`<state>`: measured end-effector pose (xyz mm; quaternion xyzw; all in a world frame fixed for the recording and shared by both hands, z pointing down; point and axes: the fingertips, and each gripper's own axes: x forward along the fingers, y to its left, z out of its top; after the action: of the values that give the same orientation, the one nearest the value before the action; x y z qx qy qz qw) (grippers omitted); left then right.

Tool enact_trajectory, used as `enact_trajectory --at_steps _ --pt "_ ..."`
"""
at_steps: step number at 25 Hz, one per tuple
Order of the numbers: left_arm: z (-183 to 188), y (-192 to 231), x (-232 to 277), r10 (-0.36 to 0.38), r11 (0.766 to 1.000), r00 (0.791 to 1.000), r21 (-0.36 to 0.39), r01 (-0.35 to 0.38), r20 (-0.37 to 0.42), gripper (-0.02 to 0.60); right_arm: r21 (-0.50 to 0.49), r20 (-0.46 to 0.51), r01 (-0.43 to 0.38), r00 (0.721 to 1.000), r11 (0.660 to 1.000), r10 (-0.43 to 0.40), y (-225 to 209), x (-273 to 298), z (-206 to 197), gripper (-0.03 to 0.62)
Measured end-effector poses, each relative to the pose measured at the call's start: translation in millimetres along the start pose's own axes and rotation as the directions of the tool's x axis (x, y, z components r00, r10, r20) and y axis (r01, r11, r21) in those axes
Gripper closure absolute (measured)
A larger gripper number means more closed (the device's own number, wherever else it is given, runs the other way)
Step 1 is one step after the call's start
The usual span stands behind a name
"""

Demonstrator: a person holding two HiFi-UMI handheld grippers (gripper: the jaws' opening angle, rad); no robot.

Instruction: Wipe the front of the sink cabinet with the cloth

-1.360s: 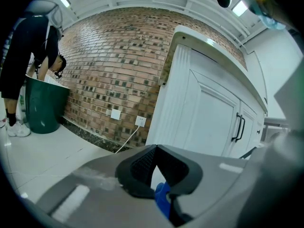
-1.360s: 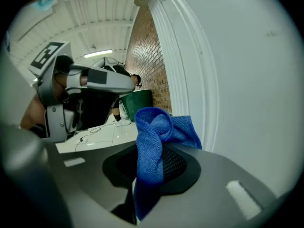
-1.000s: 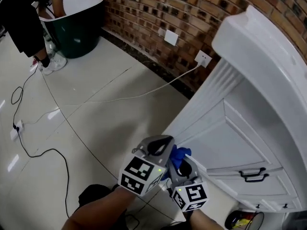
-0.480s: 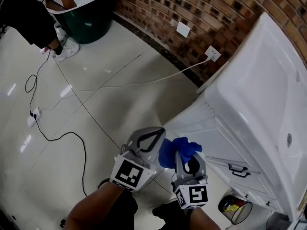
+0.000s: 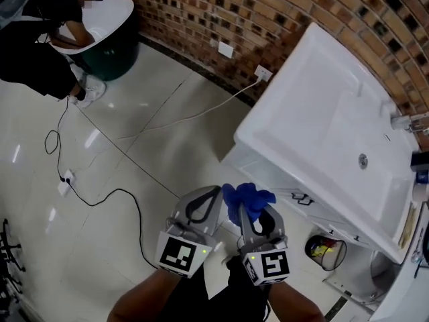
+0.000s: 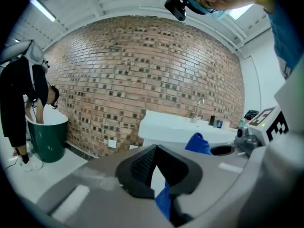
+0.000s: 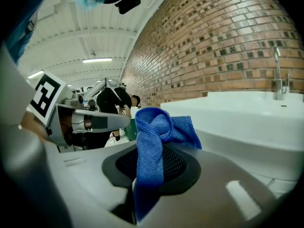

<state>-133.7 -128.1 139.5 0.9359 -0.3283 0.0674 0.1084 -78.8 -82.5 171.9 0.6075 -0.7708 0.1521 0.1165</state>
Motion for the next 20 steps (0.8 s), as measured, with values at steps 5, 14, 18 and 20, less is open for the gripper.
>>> enact_trajectory --at_steps 5,14,18,20 --pt "57 -55 -26 -0.161 0.986 0.986 0.046 0.163 -0.033 0.578 0.023 0.008 0.059 0.998 0.998 -0.059 23 -53 67 0.506" --pt "95 -63 -59 -0.201 0.976 0.968 0.051 0.210 -0.148 0.578 0.076 0.033 0.193 0.980 0.978 -0.196 20 -123 114 0.505" --pt "129 -91 -73 -0.184 0.976 0.979 0.100 0.192 -0.085 0.578 0.084 0.057 0.205 0.976 0.975 -0.210 11 -169 119 0.505" --pt "132 -114 -90 -0.157 0.981 0.985 0.101 0.165 -0.076 0.578 0.072 0.072 0.171 0.982 0.983 -0.176 17 -194 120 0.505"
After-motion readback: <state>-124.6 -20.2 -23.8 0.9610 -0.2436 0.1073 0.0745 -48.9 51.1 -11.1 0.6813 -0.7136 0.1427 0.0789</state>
